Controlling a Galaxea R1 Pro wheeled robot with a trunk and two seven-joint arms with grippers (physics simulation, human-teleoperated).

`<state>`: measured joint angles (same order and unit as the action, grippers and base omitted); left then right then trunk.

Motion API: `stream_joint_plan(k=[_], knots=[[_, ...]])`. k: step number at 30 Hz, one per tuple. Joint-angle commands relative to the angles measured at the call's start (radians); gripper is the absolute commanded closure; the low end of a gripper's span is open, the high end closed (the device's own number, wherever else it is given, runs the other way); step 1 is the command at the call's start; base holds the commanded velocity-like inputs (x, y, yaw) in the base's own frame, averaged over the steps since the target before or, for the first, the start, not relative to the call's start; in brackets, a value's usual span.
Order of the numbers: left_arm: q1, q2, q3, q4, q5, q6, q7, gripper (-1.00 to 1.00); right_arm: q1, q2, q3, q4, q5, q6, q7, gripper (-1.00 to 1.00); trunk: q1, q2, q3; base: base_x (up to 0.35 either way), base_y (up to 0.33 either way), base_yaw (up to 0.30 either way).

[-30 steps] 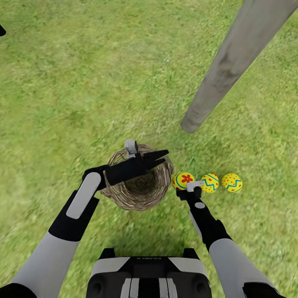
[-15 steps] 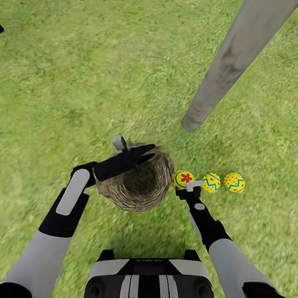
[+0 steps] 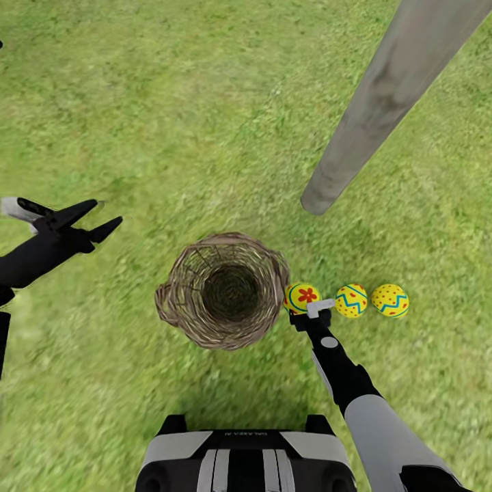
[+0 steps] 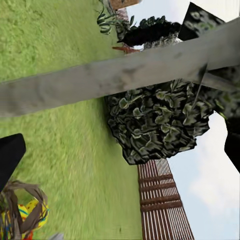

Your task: Take the three Easter eggs out of the wicker basket on the lawn in the garden, then place them on the lawn next to a single tree (choose any tree) so that all three eggs are next to the same tree and none are left in the basket.

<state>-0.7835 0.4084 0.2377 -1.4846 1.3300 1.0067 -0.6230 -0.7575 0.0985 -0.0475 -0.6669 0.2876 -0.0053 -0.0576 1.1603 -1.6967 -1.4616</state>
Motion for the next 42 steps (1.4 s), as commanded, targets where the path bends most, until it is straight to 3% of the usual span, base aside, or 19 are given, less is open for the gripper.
stream_joint_plan(k=[1, 4, 16, 19, 24, 27, 31, 34, 42], knots=[[0.0, 0.004, 0.031, 0.002, -0.004, 0.004, -0.004, -1.0, 0.0, 0.001, -0.005, 0.0, 0.008, -0.001, 0.001, 1.0, 0.004, -0.007, -0.004, 0.0, 0.0, 0.0], [0.009, 0.007, 0.064, 0.004, -0.011, -0.001, -0.002, -1.0, 0.0, 0.001, -0.005, 0.0, 0.008, -0.001, 0.001, 1.0, 0.015, -0.028, -0.013, 0.0, 0.0, 0.0], [0.028, -0.021, 0.061, 0.015, -0.017, -0.006, 0.003, -1.0, 0.0, -0.006, -0.006, -0.003, 0.008, -0.001, -0.024, 1.0, 0.061, -0.112, -0.051, 0.0, 0.0, 0.0], [0.03, -0.023, 0.056, 0.017, -0.017, -0.007, 0.004, -1.0, 0.0, -0.006, -0.007, -0.009, 0.008, -0.001, -0.025, 1.0, 0.073, -0.133, -0.06, 0.0, 0.0, 0.0], [0.047, -0.023, 0.003, 0.018, -0.018, -0.009, 0.005, -1.0, 0.0, -0.006, -0.008, -0.014, 0.007, -0.005, -0.025, 1.0, 0.092, -0.168, -0.076, 0.0, 0.0, 0.0], [0.067, -0.022, 0.0, 0.018, -0.026, -0.01, 0.005, -1.0, 0.0, -0.006, -0.008, -0.015, 0.007, -0.005, -0.026, 1.0, 0.104, -0.189, -0.085, 0.0, 0.0, 0.0], [0.087, -0.023, 0.0, 0.018, -0.078, -0.008, 0.002, -1.0, 0.0, -0.006, -0.01, -0.024, 0.007, -0.005, -0.027, 1.0, 0.104, -0.189, -0.085, 0.0, 0.0, 0.0], [0.091, -0.023, 0.001, 0.019, -0.081, -0.008, 0.0, -1.0, 0.0, -0.007, -0.011, -0.031, 0.007, -0.005, -0.027, 1.0, 0.104, -0.189, -0.085, 0.0, 0.0, 0.0], [0.091, -0.019, 0.003, 0.018, -0.083, -0.007, -0.001, -1.0, 0.0, -0.011, -0.014, -0.038, 0.008, -0.007, -0.081, 1.0, 0.134, -0.245, -0.11, 0.0, 0.0, 0.0]])
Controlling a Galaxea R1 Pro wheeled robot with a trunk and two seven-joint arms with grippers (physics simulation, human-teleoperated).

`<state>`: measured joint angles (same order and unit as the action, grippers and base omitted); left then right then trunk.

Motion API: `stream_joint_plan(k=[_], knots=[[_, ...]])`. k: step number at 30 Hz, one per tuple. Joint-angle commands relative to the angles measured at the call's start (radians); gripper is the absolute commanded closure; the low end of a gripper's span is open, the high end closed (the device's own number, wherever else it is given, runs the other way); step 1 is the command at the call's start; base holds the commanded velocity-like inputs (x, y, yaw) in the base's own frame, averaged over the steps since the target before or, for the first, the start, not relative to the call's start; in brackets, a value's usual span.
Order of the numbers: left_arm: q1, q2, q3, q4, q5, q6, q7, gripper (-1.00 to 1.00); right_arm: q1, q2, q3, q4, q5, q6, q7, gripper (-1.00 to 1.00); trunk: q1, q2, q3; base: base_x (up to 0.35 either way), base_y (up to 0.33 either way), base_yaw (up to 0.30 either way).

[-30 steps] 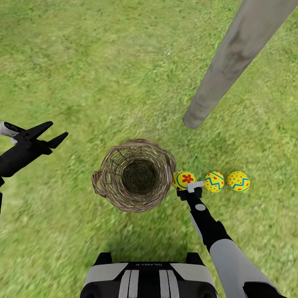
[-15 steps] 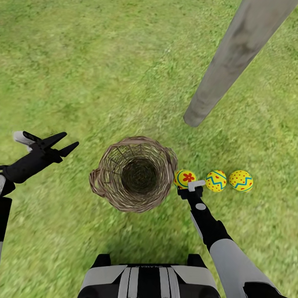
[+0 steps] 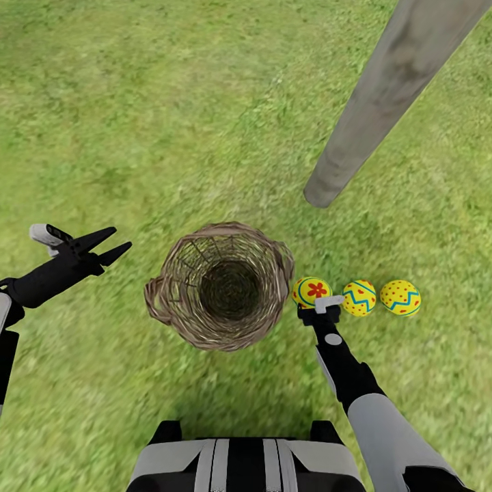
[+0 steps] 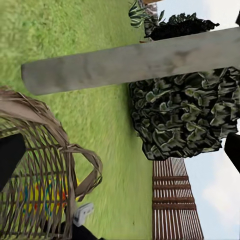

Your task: Take the three Easter eggs out of the wicker basket on the lawn in the garden, then place them on the lawn next to a single tree (choose any tree) so that all three eggs are next to the same tree and none are left in the basket.

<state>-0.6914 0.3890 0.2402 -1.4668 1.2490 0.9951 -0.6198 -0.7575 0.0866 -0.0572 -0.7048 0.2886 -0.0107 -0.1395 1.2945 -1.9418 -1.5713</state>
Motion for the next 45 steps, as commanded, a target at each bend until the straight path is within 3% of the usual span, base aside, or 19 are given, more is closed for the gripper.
stream_joint_plan(k=[1, 8, 15, 20, 25, 32, 40, 45], knots=[[0.0, 0.002, 0.002, 0.0, -0.002, 0.005, -0.004, -1.0, 0.0, 0.0, -0.004, -0.001, 0.007, -0.002, -0.001, 1.0, 0.004, -0.007, -0.004, 0.0, 0.0, 0.0], [0.0, 0.015, 0.007, 0.0, -0.002, 0.007, -0.006, -1.0, 0.0, 0.002, -0.004, -0.01, 0.006, -0.002, -0.002, 1.0, 0.031, -0.056, -0.025, 0.0, 0.0, 0.0], [0.02, 0.044, 0.017, 0.0, 0.007, 0.008, -0.006, -1.0, 0.0, 0.002, -0.004, -0.02, 0.0, -0.02, -0.021, 1.0, 0.058, -0.105, -0.047, 0.0, 0.0, 0.0], [0.021, 0.045, 0.017, 0.0, 0.007, 0.008, -0.006, -1.0, 0.0, 0.001, -0.004, -0.021, -0.002, -0.019, -0.025, 1.0, 0.077, -0.14, -0.063, 0.0, 0.0, 0.0], [0.021, 0.045, 0.017, 0.0, 0.007, 0.008, -0.006, -1.0, 0.0, 0.001, -0.004, -0.021, 0.0, -0.02, -0.077, 1.0, 0.096, -0.175, -0.079, 0.0, 0.0, 0.0], [0.021, 0.044, 0.017, 0.0, 0.007, 0.008, -0.006, -1.0, 0.0, 0.0, -0.005, -0.021, -0.002, -0.021, -0.08, 1.0, 0.123, -0.224, -0.101, 0.0, 0.0, 0.0], [0.022, 0.042, 0.017, 0.001, 0.01, 0.008, -0.006, -1.0, 0.0, -0.001, -0.006, -0.021, -0.003, -0.021, -0.08, 1.0, 0.123, -0.224, -0.101, 0.0, 0.0, 0.0], [0.022, 0.038, 0.017, 0.0, 0.009, 0.007, -0.006, -1.0, 0.0, -0.001, -0.006, -0.021, -0.003, -0.021, -0.08, 1.0, 0.142, -0.259, -0.116, 0.0, 0.0, 0.0]])
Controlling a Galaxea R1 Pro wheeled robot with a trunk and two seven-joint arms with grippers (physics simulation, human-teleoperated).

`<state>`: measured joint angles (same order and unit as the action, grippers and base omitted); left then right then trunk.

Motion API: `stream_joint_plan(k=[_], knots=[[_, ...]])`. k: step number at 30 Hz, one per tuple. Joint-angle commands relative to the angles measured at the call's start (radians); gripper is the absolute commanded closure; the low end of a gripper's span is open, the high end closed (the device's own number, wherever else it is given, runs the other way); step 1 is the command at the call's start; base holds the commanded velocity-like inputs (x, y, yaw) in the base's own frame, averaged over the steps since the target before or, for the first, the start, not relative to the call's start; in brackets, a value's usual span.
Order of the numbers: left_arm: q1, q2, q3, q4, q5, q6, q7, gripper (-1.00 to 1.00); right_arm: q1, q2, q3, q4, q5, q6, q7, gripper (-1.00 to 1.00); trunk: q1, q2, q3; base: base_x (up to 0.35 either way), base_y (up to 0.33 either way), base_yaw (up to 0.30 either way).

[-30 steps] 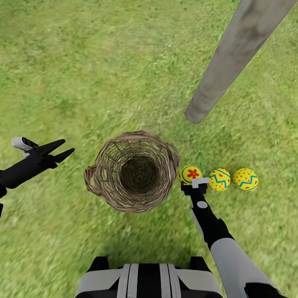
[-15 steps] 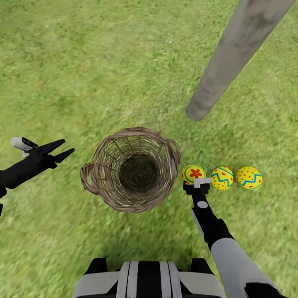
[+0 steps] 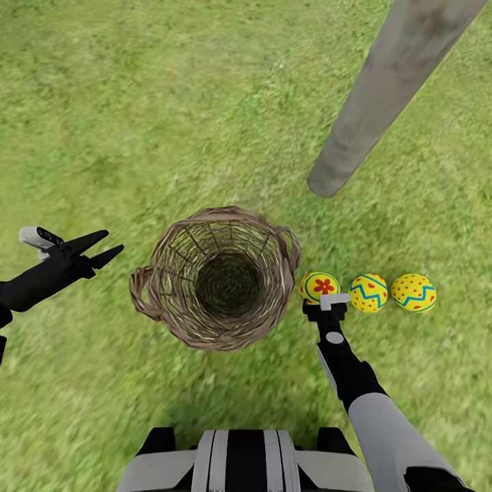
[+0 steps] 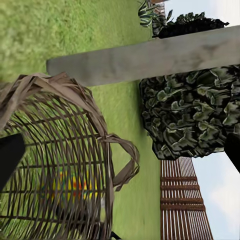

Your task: Take the three Easter eggs out of the wicker basket on the lawn in the garden, then place them on the lawn next to a single tree (choose any tree) so that all three eggs are next to the same tree and none are left in the basket.

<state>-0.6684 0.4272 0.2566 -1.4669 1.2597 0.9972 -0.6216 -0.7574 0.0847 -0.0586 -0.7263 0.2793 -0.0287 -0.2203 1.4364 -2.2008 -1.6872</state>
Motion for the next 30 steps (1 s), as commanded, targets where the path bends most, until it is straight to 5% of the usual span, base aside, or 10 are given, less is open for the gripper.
stream_joint_plan(k=[1, 17, 30], knots=[[-0.001, 0.0, 0.001, 0.0, -0.002, 0.005, -0.004, -1.0, 0.0, 0.001, -0.004, 0.001, 0.006, -0.004, 0.001, 1.0, 0.004, -0.007, -0.004, 0.0, 0.0, 0.0], [-0.001, -0.001, 0.0, 0.0, -0.002, 0.004, -0.004, -1.0, -0.021, -0.013, -0.009, 0.004, -0.001, 0.0, -0.016, 1.0, 0.065, -0.119, -0.054, 0.0, 0.0, 0.0], [-0.001, -0.002, -0.002, 0.0, -0.002, 0.004, -0.004, -1.0, -0.06, -0.026, -0.058, 0.027, -0.005, 0.012, -0.035, 1.0, 0.115, -0.21, -0.094, 0.0, 0.0, 0.0]])
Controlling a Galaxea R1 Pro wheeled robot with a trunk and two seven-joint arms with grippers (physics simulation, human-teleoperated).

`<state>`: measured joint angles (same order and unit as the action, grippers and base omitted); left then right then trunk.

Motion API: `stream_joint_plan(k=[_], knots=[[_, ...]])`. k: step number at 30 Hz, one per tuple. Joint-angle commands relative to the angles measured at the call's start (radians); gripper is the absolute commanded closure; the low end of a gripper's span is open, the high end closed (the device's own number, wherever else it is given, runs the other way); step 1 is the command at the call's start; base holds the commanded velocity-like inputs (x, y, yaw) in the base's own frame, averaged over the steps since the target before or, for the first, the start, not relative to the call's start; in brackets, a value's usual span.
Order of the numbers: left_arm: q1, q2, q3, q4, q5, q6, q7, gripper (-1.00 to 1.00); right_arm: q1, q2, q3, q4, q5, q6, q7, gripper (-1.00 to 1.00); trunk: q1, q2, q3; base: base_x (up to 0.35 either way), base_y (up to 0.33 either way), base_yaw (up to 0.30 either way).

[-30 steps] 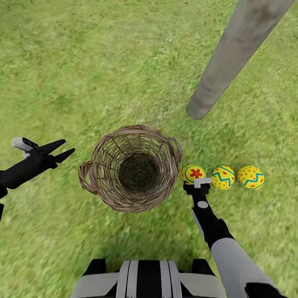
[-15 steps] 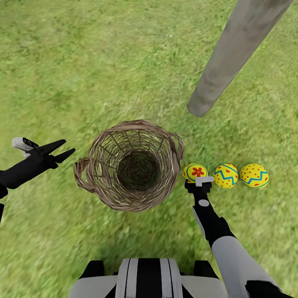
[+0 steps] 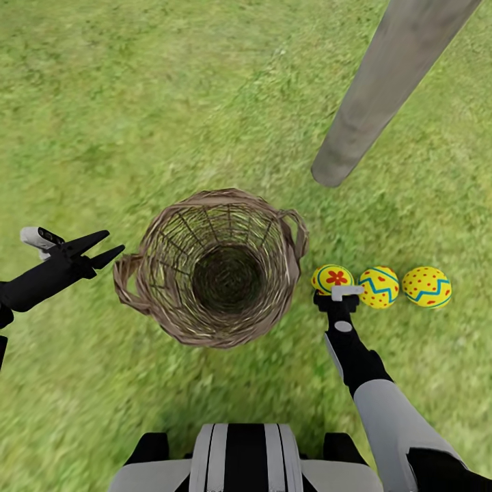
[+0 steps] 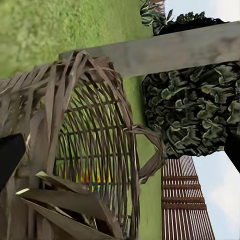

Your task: Take the three Easter eggs out of the wicker basket on the lawn in the garden, then place them on the lawn next to a single tree (choose any tree) so that all three eggs are next to the same tree and none are left in the basket.

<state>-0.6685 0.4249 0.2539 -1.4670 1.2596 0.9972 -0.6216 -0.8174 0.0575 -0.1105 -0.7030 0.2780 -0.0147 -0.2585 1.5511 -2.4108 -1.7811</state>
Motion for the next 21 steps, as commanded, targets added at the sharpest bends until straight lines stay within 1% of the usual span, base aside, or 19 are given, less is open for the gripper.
stream_joint_plan(k=[1, 12, 13, 14, 17, 19, 21], knots=[[0.0, 0.0, 0.001, 0.0, -0.002, 0.005, -0.004, -1.0, 0.0, 0.001, -0.006, 0.005, -0.003, -0.002, 0.003, 1.0, 0.004, -0.007, -0.004, 0.0, 0.0, 0.0], [-0.001, 0.0, 0.001, 0.0, -0.002, 0.005, -0.004, -1.0, -0.002, 0.001, -0.006, 0.007, -0.003, -0.007, -0.011, 1.0, 0.046, -0.084, -0.038, 0.0, 0.0, 0.0], [0.005, -0.006, -0.004, 0.005, 0.001, -0.001, 0.002, -1.0, 0.004, -0.003, -0.001, -0.071, 0.013, -0.008, -0.012, 1.0, 0.046, -0.084, -0.038, 0.0, 0.0, 0.0], [0.011, -0.011, 0.001, 0.011, 0.002, 0.0, -0.004, -1.0, 0.0, 0.001, 0.006, -0.069, 0.018, -0.002, -0.01, 1.0, 0.046, -0.084, -0.038, 0.0, 0.0, 0.0], [0.028, 0.003, 0.002, 0.012, 0.003, 0.001, -0.007, -1.0, -0.002, 0.003, 0.018, -0.082, 0.024, 0.014, -0.013, 1.0, 0.046, -0.084, -0.038, 0.0, 0.0, 0.0], [0.039, -0.009, -0.004, 0.013, 0.004, 0.0, -0.009, -1.0, -0.011, 0.001, 0.007, -0.071, 0.016, 0.02, -0.004, 1.0, 0.046, -0.084, -0.038, 0.0, 0.0, 0.0], [0.044, -0.008, -0.004, 0.013, 0.004, 0.0, -0.01, -1.0, -0.011, 0.001, -0.003, -0.062, 0.011, 0.019, -0.005, 1.0, 0.046, -0.084, -0.038, 0.0, 0.0, 0.0]])
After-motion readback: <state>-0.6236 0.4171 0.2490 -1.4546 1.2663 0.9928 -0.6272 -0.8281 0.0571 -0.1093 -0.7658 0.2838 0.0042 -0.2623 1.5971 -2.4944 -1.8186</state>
